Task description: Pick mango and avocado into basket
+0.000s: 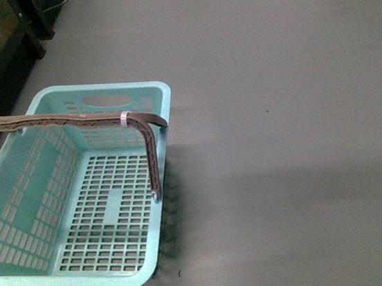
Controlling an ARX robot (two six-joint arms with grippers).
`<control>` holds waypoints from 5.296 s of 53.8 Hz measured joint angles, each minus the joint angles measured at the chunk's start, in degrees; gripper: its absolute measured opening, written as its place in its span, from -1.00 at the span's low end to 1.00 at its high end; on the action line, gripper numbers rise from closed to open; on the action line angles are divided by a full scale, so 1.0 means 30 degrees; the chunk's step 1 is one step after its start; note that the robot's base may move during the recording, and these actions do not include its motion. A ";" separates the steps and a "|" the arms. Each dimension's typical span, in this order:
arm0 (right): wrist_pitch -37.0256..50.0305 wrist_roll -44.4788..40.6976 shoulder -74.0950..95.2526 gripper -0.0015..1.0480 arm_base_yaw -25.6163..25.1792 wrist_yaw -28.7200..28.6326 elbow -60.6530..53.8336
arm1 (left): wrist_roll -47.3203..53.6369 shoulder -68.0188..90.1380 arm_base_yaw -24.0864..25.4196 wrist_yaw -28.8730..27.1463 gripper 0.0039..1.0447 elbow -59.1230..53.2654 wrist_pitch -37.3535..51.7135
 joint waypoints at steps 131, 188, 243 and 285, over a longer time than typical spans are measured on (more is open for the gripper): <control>0.0000 0.0000 0.0000 0.83 0.0000 0.0058 0.0000 | -2.4640 4.2155 -0.3002 -0.0911 0.67 1.8775 0.7482; 0.0000 -0.0007 0.0000 0.83 0.0000 0.0058 0.0000 | -2.7387 2.7445 -0.0525 0.2725 -0.92 1.5365 0.1056; 0.0000 -0.0007 0.0000 0.83 0.0000 0.0058 0.0000 | -2.7940 1.8141 0.0954 0.4065 -0.93 1.5701 -0.5668; 0.0000 0.0000 0.0000 0.83 0.0000 0.0066 0.0000 | -2.7940 1.8141 0.0954 0.4065 -0.93 1.5701 -0.5676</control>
